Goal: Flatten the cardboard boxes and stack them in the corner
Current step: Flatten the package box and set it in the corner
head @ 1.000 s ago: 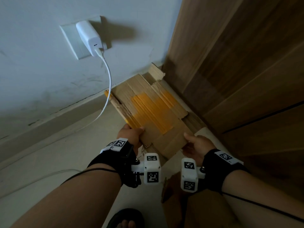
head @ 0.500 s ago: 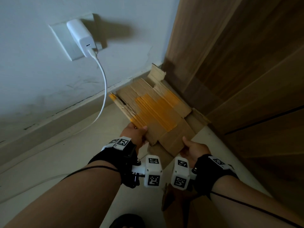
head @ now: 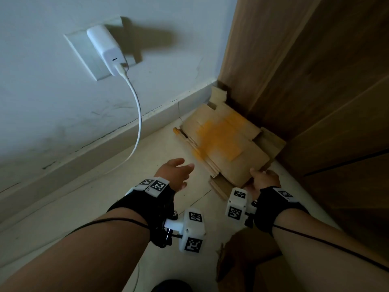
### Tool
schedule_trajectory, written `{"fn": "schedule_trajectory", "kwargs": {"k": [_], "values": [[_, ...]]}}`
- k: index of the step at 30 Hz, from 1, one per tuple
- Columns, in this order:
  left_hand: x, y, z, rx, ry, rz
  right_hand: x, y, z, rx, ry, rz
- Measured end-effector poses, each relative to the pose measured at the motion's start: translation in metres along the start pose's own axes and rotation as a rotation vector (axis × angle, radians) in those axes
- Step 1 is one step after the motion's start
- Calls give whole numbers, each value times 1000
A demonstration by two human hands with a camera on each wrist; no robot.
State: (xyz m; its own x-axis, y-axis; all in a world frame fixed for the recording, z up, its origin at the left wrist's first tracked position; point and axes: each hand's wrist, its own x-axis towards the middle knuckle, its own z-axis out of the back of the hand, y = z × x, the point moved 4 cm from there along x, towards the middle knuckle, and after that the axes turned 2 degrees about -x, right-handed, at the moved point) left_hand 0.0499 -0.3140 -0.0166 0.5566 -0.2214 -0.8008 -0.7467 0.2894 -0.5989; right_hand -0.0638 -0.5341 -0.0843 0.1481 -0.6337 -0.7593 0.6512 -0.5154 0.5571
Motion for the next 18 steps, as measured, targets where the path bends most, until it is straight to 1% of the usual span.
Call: {"fn": "schedule_trajectory", "kwargs": {"k": [1,4,6,8,11,15,18], "values": [[0,-1,1,10,-7,-5,4,1,-1,-14,10,0],[0,-1,0,24,-23,-9,54,-12,-3,-82,41,19],[-2,0,-2,33,-17,1,65,-14,-5,-94,74,6],[-3,1,-3,46,-14,12,52,-9,-7,-106,84,-29],[-5,0,-2,63,-18,9,13,5,-9,-72,91,-68],[-6,-2,1,86,-29,8,-4,11,-5,-77,93,1],[-7,-3,0,94,-32,13,-5,14,2,-170,32,83]]}}
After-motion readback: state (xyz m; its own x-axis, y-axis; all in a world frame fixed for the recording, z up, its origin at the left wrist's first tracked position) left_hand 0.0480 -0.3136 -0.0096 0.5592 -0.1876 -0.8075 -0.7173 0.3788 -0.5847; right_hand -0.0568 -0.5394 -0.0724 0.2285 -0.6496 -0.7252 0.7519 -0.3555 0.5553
